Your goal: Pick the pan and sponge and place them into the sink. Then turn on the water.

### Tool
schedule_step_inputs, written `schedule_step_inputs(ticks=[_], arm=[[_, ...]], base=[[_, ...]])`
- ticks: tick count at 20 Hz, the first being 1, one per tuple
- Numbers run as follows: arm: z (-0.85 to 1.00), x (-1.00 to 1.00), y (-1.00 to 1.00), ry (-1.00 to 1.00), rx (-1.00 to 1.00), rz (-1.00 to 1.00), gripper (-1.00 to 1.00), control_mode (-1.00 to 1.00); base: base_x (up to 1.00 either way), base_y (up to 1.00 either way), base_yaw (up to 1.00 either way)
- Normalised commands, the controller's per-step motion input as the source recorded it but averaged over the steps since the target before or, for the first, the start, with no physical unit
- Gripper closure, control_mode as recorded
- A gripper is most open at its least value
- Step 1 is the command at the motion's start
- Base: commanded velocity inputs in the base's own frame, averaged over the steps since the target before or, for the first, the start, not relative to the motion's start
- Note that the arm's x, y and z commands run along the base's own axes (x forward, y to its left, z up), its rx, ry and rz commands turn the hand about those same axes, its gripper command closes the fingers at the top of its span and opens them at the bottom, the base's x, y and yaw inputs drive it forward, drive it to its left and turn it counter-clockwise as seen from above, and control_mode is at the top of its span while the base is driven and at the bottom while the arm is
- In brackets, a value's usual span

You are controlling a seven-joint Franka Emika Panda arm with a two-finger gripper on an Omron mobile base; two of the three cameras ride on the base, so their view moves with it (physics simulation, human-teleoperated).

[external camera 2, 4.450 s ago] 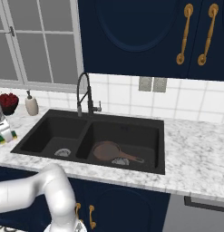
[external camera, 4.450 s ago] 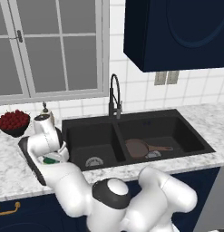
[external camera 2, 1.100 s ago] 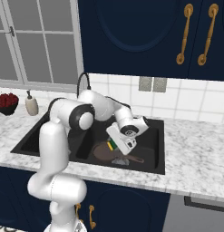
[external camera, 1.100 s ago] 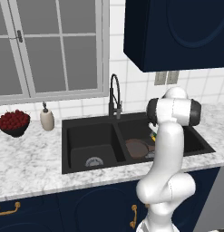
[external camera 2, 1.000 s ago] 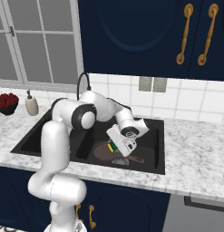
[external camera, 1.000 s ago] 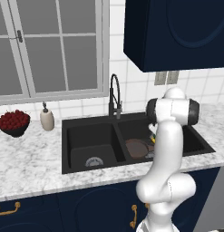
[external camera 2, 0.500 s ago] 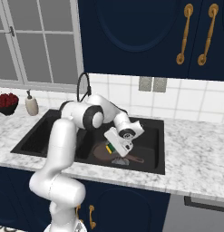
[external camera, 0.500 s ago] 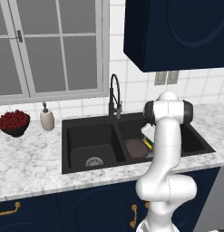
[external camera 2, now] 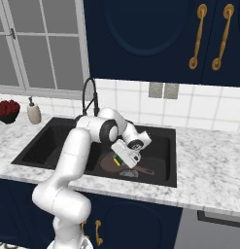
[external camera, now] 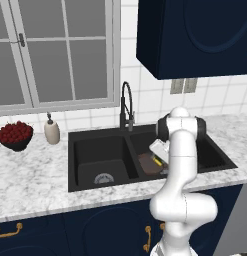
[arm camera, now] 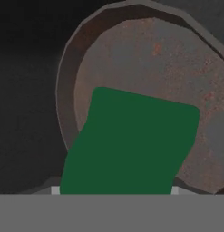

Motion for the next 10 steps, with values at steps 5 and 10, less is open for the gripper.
schedule_step_inputs(ticks=[5,10], arm=[[-0.39,0.16,0.00,-0.02,0.00,0.09,1.00,-1.00],[-0.21,0.02,0.00,-0.09,0.00,0.06,-1.00,-1.00]], base=[[0.00,0.00,0.00],[0.00,0.00,0.00]])
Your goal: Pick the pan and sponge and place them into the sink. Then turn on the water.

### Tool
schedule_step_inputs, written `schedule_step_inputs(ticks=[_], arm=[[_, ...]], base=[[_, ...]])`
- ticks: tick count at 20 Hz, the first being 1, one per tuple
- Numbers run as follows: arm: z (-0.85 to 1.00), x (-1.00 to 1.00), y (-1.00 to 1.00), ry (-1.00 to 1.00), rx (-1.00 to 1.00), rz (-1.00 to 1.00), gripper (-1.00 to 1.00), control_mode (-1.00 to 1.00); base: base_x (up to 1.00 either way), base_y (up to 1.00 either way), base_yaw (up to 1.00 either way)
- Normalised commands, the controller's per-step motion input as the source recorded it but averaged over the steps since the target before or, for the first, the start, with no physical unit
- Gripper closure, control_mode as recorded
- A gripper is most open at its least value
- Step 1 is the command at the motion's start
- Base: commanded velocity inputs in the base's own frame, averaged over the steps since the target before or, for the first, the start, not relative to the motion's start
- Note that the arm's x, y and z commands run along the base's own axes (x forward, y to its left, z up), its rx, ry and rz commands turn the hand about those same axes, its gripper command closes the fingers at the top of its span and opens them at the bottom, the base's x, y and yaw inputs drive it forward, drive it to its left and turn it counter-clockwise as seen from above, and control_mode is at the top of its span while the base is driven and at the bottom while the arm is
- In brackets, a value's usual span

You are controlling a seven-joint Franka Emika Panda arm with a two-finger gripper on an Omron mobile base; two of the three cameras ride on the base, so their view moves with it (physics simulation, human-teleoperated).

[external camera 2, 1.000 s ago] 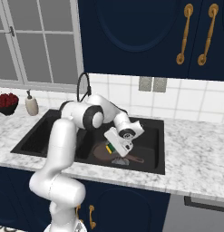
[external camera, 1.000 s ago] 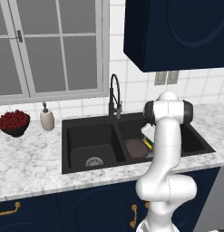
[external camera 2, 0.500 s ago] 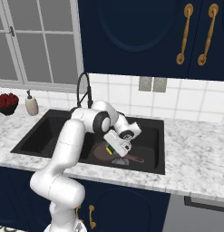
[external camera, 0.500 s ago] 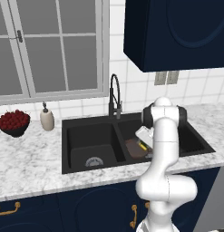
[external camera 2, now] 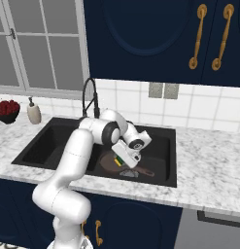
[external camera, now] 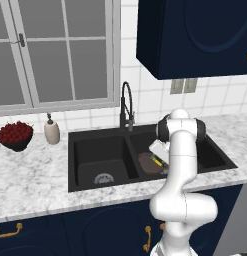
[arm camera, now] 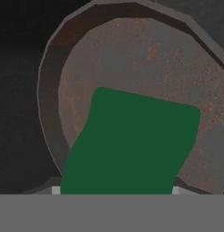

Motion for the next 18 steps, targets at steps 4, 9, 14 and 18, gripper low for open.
schedule_step_inputs(ticks=[4,9,14,18], arm=[[-0.01,-0.05,0.00,-0.19,0.00,0.03,-1.00,-1.00],[0.11,-0.19,0.05,-0.29,0.06,0.03,-1.00,-1.00],[0.55,-0.32,0.05,-0.34,0.08,0.00,-1.00,-1.00],[0.98,-0.37,0.00,-0.41,0.09,0.01,-1.00,-1.00]], base=[[0.00,0.00,0.00],[0.00,0.00,0.00],[0.00,0.00,0.00],[0.00,0.00,0.00]])
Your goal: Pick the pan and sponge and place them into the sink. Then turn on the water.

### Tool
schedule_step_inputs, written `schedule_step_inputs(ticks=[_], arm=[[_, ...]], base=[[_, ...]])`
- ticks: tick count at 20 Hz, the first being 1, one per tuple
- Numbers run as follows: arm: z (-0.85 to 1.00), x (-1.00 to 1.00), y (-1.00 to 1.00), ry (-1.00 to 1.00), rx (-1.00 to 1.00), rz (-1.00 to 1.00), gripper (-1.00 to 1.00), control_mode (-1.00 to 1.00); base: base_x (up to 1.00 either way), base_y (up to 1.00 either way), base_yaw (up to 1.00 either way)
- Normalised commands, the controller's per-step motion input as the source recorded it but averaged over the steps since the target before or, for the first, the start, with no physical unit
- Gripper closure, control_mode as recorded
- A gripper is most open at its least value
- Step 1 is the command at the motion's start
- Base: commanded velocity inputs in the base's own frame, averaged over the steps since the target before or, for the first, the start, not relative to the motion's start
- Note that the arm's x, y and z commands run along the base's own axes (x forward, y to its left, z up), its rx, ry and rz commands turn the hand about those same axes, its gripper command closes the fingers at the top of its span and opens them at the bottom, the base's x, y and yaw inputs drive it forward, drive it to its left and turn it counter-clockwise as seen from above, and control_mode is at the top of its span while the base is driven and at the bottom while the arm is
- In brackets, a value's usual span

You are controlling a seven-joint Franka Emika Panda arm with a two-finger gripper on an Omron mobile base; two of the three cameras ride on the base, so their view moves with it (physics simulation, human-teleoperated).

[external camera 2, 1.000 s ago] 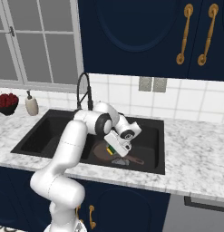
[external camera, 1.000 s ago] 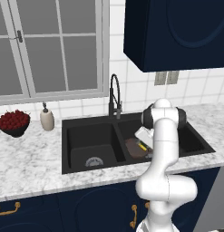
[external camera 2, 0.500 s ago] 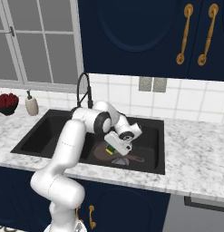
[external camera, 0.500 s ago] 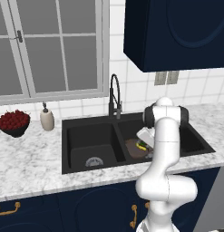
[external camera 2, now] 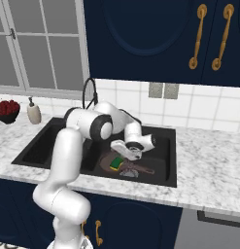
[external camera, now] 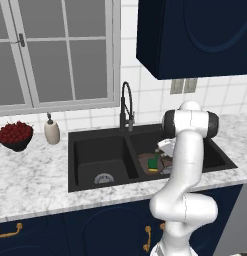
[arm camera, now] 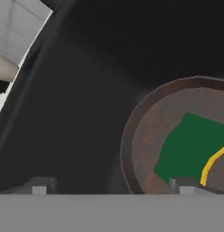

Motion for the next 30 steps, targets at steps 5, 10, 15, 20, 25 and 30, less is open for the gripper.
schedule_step_inputs(ticks=[5,10,15,20,25,30], arm=[[1.00,-0.38,0.05,-0.36,0.00,0.02,-1.00,-1.00],[0.84,-0.36,0.03,-0.32,-0.04,0.04,-1.00,-1.00],[0.59,-0.23,0.00,-0.35,-0.04,0.07,-1.00,-1.00],[0.37,0.00,0.02,-0.17,-0.06,0.06,-1.00,-1.00],[0.19,0.20,0.07,-0.02,-0.04,0.03,-1.00,-1.00],[0.07,0.29,0.17,-0.17,0.03,0.00,-1.00,-1.00]], base=[[0.00,0.00,0.00],[0.00,0.00,0.00],[0.00,0.00,0.00],[0.00,0.00,0.00],[0.00,0.00,0.00],[0.00,0.00,0.00]])
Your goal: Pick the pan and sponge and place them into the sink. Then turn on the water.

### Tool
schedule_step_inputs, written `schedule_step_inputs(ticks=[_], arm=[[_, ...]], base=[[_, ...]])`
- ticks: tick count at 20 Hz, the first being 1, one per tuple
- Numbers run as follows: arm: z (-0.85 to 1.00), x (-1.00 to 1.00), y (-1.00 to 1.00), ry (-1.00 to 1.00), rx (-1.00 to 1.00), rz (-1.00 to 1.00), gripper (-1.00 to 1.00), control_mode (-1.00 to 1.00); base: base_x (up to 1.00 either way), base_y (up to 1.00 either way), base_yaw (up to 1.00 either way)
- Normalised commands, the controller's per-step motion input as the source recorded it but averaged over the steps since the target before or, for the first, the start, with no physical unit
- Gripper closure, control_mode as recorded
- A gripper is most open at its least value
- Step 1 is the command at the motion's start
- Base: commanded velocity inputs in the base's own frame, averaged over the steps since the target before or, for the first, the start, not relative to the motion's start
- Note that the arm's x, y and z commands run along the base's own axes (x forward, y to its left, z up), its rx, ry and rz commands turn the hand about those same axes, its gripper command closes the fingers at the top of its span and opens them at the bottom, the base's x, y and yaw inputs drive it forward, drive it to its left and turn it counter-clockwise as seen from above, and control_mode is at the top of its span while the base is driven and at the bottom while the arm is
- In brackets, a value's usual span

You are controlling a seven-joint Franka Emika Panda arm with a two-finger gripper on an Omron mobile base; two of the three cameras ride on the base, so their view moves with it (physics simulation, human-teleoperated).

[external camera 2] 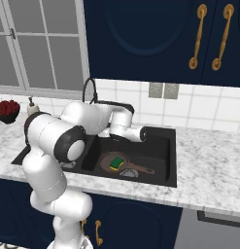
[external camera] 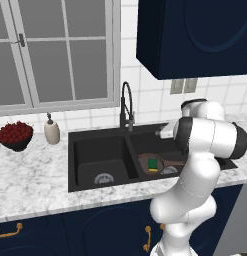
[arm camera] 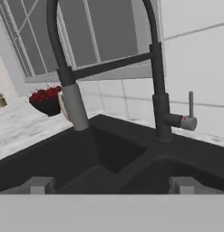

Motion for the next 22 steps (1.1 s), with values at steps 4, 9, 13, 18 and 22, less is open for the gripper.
schedule_step_inputs(ticks=[4,9,13,18,22], arm=[[0.05,0.06,0.09,-0.37,0.09,0.00,-1.00,-1.00],[0.00,0.19,0.11,-0.27,0.02,-0.04,-1.00,-1.00],[0.00,0.22,0.11,-0.22,0.01,-0.28,-1.00,-1.00],[0.00,0.16,0.18,-0.22,0.02,-0.31,-1.00,-1.00],[0.04,0.04,0.30,-0.20,0.08,-0.19,-1.00,-1.00]], base=[[0.00,0.00,0.00],[0.00,0.00,0.00],[0.00,0.00,0.00],[0.00,0.00,0.00],[0.00,0.00,0.00]])
